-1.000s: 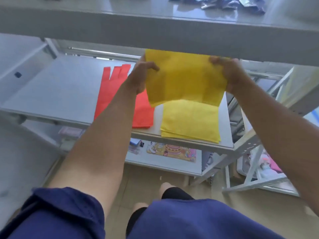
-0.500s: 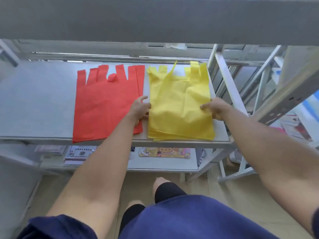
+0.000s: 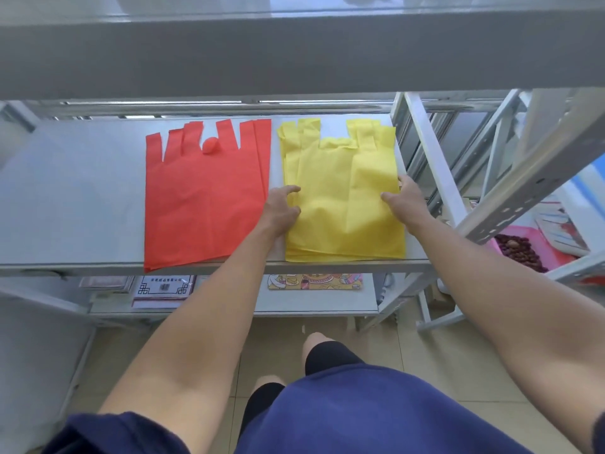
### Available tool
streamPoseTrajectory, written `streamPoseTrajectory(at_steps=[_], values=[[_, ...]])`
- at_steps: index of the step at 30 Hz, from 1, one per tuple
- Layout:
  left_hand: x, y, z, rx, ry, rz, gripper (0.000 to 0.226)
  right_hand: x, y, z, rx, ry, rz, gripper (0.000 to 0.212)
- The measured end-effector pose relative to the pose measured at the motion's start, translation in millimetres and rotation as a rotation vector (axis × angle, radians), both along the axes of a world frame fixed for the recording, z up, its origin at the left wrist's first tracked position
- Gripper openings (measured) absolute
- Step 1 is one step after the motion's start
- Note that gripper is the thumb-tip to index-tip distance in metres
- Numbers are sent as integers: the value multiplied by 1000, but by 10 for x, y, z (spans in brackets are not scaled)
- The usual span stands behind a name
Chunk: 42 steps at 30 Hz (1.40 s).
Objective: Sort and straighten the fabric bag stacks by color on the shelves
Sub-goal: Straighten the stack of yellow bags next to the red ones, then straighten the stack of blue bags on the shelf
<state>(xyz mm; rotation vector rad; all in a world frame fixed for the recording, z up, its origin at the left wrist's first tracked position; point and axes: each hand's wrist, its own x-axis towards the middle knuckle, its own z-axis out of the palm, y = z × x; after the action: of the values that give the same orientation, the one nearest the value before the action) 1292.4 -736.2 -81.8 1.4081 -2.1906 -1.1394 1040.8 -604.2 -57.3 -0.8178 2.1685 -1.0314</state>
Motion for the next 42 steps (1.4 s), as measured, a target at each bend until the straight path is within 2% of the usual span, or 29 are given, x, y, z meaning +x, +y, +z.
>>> streamPoseTrajectory(at_steps=[3,5,10,13,16,20,23,27,35,42], values=[[10,132,67,-129,12,67,68,157,80,189,32,224,33,79],[41,233,183,-233,37,98,72,251,142,421,-48,430,70,86],[76,620,745,-448,46,10,77,569,539,1155,-194,665,173,81],[27,1035,1057,-576,26,-170,82,844,1012,1430,-185,753,166,82],[-95,1508,1267,-680,43,-394,88,999,1601,1554,-96,792,101,79],[-478,2134,1487,-750,133,-571,87,827,2448,1617,-5,817,-39,81],[-953,2688,1598,-758,225,-685,87,525,3138,1679,55,865,-201,79],[-1713,3531,1627,-735,248,-834,98,67,4042,1660,105,832,-409,84],[-3527,4964,1353,-698,143,-993,105,-1283,5673,1560,213,822,-627,83],[-4949,5837,1462,-630,129,-1032,99,-2593,6521,1752,259,787,-647,78]])
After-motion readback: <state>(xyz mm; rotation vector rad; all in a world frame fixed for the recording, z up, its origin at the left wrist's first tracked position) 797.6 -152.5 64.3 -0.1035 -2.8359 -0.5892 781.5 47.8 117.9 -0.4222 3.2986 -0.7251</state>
